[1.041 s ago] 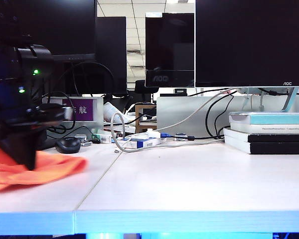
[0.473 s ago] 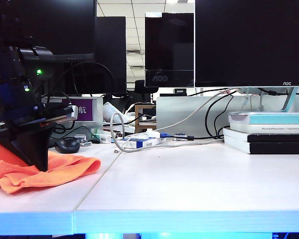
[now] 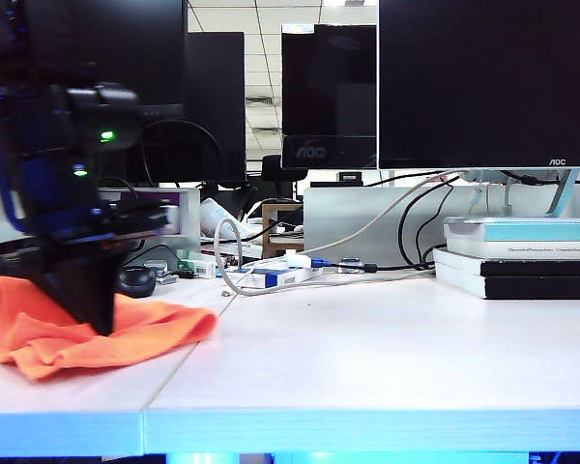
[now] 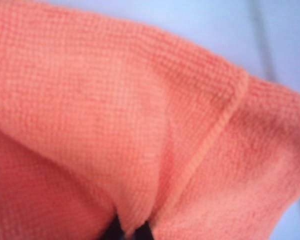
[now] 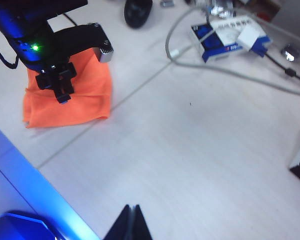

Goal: Wipe the table from left to right using the rag.

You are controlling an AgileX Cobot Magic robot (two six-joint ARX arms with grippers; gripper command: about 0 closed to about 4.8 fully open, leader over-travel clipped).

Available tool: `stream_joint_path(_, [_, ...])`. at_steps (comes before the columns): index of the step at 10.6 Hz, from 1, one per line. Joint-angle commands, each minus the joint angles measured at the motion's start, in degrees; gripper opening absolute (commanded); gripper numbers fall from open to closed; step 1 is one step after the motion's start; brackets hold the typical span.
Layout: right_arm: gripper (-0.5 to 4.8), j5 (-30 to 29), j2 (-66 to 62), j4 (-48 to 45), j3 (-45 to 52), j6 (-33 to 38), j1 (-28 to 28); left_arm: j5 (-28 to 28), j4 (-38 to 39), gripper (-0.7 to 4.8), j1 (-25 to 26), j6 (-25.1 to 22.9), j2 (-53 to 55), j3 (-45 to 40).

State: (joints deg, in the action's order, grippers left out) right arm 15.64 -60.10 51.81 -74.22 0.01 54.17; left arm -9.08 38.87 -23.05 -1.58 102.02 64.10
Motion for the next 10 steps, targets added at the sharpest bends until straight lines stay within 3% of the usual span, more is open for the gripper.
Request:
stream_joint_path(1, [-0.01, 1.22, 0.17, 0.63, -0.39, 0.44, 0.04, -3.61, 3.98, -0.05, -4.66, 2.16, 2.95, -2.01])
stream_joint_path(4, [-0.01, 5.46, 0.17, 4.98, -0.39, 2.23, 0.04, -3.58, 2.54, -0.05, -8.74, 5.18, 2.95, 1.55])
stream_joint_path(10, [-0.01, 8.9, 1.88, 10.71, -0.39, 6.25, -0.83, -1.44, 4.5, -0.05, -17.18, 5.51, 11.56, 12.46])
